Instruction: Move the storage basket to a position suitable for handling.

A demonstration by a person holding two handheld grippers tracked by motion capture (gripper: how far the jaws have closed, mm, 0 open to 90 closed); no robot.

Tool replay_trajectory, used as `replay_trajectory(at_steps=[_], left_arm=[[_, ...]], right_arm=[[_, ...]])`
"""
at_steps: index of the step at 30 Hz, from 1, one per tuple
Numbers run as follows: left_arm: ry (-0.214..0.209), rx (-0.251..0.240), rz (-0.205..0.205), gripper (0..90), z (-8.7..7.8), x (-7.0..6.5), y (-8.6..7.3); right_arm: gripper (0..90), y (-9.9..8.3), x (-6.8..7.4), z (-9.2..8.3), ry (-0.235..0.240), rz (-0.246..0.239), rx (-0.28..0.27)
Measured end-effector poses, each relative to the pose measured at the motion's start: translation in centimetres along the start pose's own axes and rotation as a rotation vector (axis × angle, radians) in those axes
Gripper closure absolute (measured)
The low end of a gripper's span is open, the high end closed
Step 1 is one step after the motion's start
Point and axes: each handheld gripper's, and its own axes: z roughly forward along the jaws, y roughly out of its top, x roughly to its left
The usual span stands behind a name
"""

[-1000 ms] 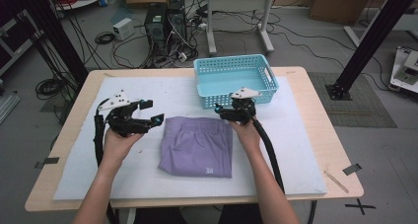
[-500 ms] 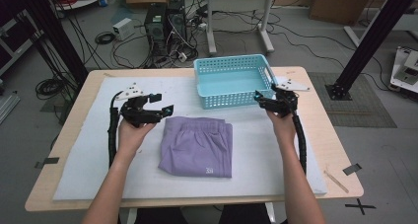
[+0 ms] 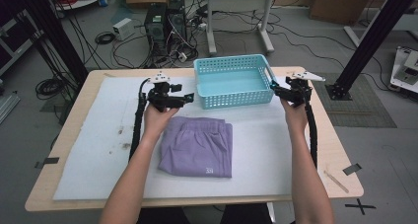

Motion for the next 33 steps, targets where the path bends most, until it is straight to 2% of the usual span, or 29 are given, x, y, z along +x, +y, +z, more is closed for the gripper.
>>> replay_trajectory(at_steps=[2, 5, 9, 10, 12, 17, 20, 24, 29, 31, 33], left_arm=[[0.004, 0.021, -0.015, 24.7, 0.9, 0.1, 0.1], [0.002, 0.045, -0.033, 24.7, 2.2, 0.1, 0.4], [0.001, 0.008, -0.066, 24.7, 3.0, 0.2, 0.5], [0.006, 0.006, -0.074, 24.7, 3.1, 0.3, 0.4], [0.009, 0.002, -0.099, 24.7, 3.4, 0.6, 0.2], [0.015, 0.005, -0.102, 24.7, 3.5, 1.0, -0.1], [0.035, -0.005, -0.118, 24.7, 3.4, 1.6, -0.2], [0.040, -0.013, -0.119, 24.7, 3.3, 1.8, -0.3], [0.036, 0.039, -0.103, 24.7, 4.1, 2.0, 0.4], [0.067, 0.044, -0.088, 24.7, 4.5, 2.0, 0.7], [0.090, 0.039, -0.115, 25.2, 4.7, 2.4, 0.6]], right_arm=[[36.8, -0.2, -0.2, 1.0, -0.001, 0.019, 0.039], [39.1, -0.4, -0.3, 2.0, -0.009, 0.058, 0.044], [42.1, -0.5, -0.3, 2.8, -0.008, 0.084, 0.058], [42.3, -0.5, -0.4, 3.1, -0.002, 0.102, 0.070], [43.0, -0.5, -0.4, 3.2, 0.000, 0.108, 0.075], [43.9, -0.1, -0.2, 3.7, 0.037, 0.107, 0.100], [42.5, -0.1, -0.2, 3.8, 0.041, 0.113, 0.100], [41.1, -0.1, 0.0, 3.9, 0.038, 0.109, 0.102], [41.0, -0.1, 0.7, 4.0, 0.061, 0.093, 0.100], [41.3, 0.0, 1.2, 4.2, 0.071, 0.077, 0.100], [41.1, -0.1, 1.4, 4.2, 0.073, 0.075, 0.099]])
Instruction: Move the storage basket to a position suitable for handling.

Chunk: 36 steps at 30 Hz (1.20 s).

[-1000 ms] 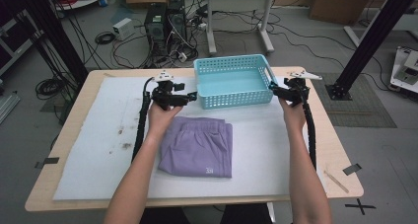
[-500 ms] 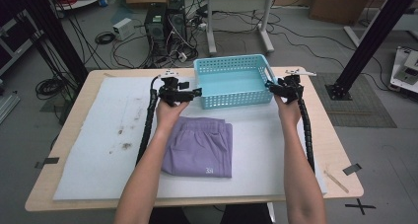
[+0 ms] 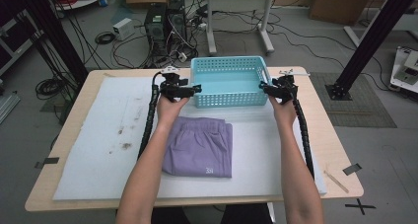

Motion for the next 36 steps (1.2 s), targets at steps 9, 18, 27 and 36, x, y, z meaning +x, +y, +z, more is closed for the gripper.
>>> replay_trajectory(at_steps=[9, 18, 27, 36], left_arm=[[0.018, 0.070, -0.040, 30.8, 1.7, 0.5, -0.4], [0.020, 0.119, -0.087, 33.5, 1.7, 1.3, -0.5], [0.060, 0.113, -0.125, 35.1, -0.2, 2.9, -1.2], [0.099, 0.091, -0.156, 35.4, -2.9, 4.7, -1.9]], right_arm=[[39.9, 0.0, 0.1, 0.0, 0.003, -0.014, 0.001], [39.2, 0.0, 0.9, 0.1, 0.024, -0.025, 0.008], [39.8, -0.1, 3.2, 0.7, 0.080, -0.045, 0.007], [40.8, -0.3, 6.2, 1.2, 0.126, -0.082, 0.010]])
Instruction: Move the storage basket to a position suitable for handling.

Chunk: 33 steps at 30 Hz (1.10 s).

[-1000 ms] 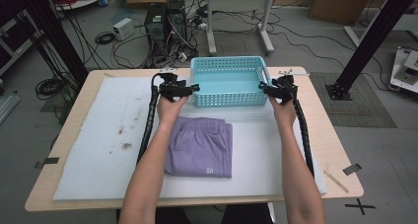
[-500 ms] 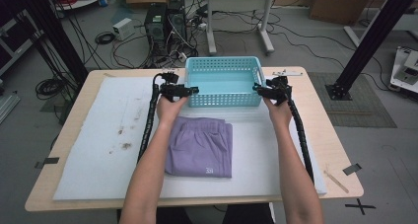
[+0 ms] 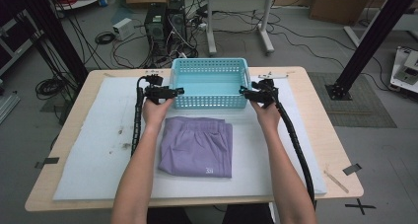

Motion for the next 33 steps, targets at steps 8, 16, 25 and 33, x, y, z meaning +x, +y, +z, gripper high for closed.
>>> replay_trajectory(at_steps=[8, 16, 25, 33], left_arm=[[0.026, -0.017, -0.016, 35.4, -1.6, 1.4, -0.5], [0.037, -0.011, 0.003, 35.5, -1.7, 1.4, -0.6], [0.093, -0.040, 0.039, 32.3, -3.0, 1.7, -0.7], [0.118, -0.091, 0.128, 30.3, -5.7, 1.2, -0.7]], right_arm=[[40.4, 0.3, 2.1, 0.9, 0.028, -0.018, 0.011], [39.6, 0.6, 2.6, 1.2, 0.031, -0.021, 0.022], [32.8, 0.3, 1.6, -0.1, -0.020, -0.006, 0.020], [28.4, 0.1, 0.9, -1.9, -0.024, -0.032, 0.009]])
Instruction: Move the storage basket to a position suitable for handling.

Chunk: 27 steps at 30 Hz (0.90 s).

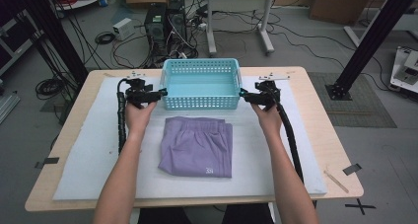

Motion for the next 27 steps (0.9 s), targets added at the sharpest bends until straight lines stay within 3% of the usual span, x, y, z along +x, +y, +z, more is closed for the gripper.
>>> replay_trajectory(at_steps=[4, 8, 13, 16, 18, 21, 27], left_arm=[[-0.013, -0.006, 0.084, 30.3, -2.3, -0.4, 0.2], [-0.051, -0.022, 0.147, 30.0, -4.9, -0.8, 0.0], [-0.109, -0.059, 0.172, 29.2, -8.1, -1.3, -0.9], [-0.145, -0.016, 0.184, 27.4, -9.3, -1.9, -0.9], [-0.157, -0.006, 0.223, 26.8, -10.2, -2.9, -0.9], [-0.156, -0.070, 0.251, 26.8, -11.1, -4.0, -1.5], [-0.198, -0.103, 0.254, 26.8, -12.4, -5.2, -3.2]], right_arm=[[25.9, -0.3, -0.4, -1.6, 0.002, -0.010, -0.015], [25.2, -0.9, -0.6, -3.6, -0.030, -0.055, -0.021], [24.8, -2.0, -0.9, -6.5, -0.027, -0.049, -0.062], [24.7, -2.7, -0.7, -7.7, -0.004, -0.049, -0.063], [24.7, -3.3, -0.5, -8.4, 0.003, -0.056, -0.068], [24.7, -3.9, -0.1, -9.6, 0.020, -0.067, -0.084], [24.5, -5.0, 0.9, -11.6, 0.046, -0.080, -0.112]])
